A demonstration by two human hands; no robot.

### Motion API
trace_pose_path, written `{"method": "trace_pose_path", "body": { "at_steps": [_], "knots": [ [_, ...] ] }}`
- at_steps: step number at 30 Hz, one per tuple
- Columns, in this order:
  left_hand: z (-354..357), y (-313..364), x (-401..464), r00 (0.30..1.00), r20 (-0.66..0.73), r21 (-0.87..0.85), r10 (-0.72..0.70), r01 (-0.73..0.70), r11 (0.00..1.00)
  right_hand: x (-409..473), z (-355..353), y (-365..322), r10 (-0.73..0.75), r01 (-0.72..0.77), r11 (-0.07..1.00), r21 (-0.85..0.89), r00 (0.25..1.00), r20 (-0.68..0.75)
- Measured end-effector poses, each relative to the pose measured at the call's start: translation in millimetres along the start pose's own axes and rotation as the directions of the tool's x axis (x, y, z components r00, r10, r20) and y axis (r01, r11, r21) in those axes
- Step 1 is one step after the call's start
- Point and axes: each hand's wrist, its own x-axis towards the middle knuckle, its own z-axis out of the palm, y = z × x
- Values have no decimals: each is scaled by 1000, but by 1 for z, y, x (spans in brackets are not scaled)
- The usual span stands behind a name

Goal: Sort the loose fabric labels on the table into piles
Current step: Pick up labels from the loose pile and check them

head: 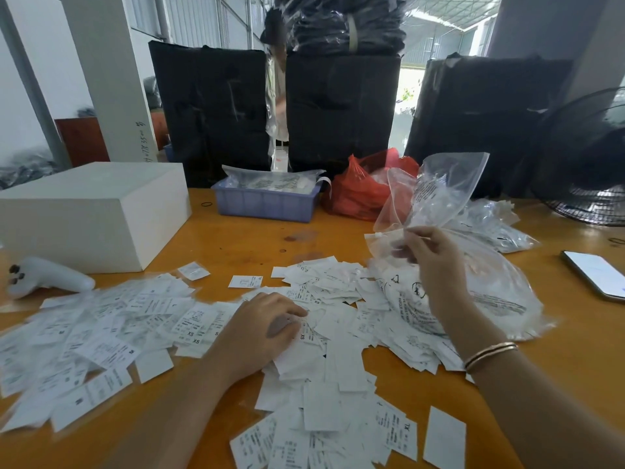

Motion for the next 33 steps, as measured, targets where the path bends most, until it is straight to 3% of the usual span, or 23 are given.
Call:
{"method": "trace_pose_path", "body": {
  "at_steps": [4, 8, 13, 17, 21, 24, 26, 28, 30, 33],
  "knots": [
    [-4, 6, 1, 992, -96, -138, -83, 70, 988, -31, 30, -6, 87, -120, 981, 154, 974, 207],
    [-11, 12, 1, 981, -112, -331, -156, 111, 937, -57, 60, -2, 96, -147, 983, 106, 917, 387],
    [-8, 17, 2, 970, -66, -363, -233, 195, 911, -76, 78, 8, 69, -92, 995, 37, 905, 420],
    [-2, 16, 6, 916, -203, -388, -347, 250, 887, -76, 78, 13, 54, -68, 998, 16, 896, 441],
    [-5, 14, 7, 849, -209, -618, -486, 270, 738, -77, 74, 16, 30, 12, 996, -87, 884, 467],
    [-8, 14, 6, 836, -236, -634, -496, 254, 731, -72, 71, 15, -19, 288, 876, -387, 822, 568],
    [-8, 11, 6, 818, -268, -626, -509, 254, 737, -70, 71, 19, 81, 475, 674, -567, 715, 695],
    [-8, 9, 6, 803, -280, -635, -526, 256, 729, -71, 71, 22, 147, 602, 492, -629, 655, 741],
    [-9, 9, 5, 806, -275, -650, -524, 245, 719, -71, 71, 23, 137, 624, 448, -640, 659, 739],
    [-10, 11, 4, 811, -266, -667, -521, 235, 707, -72, 72, 24, 77, 583, 524, -621, 694, 716]
  ]
}}
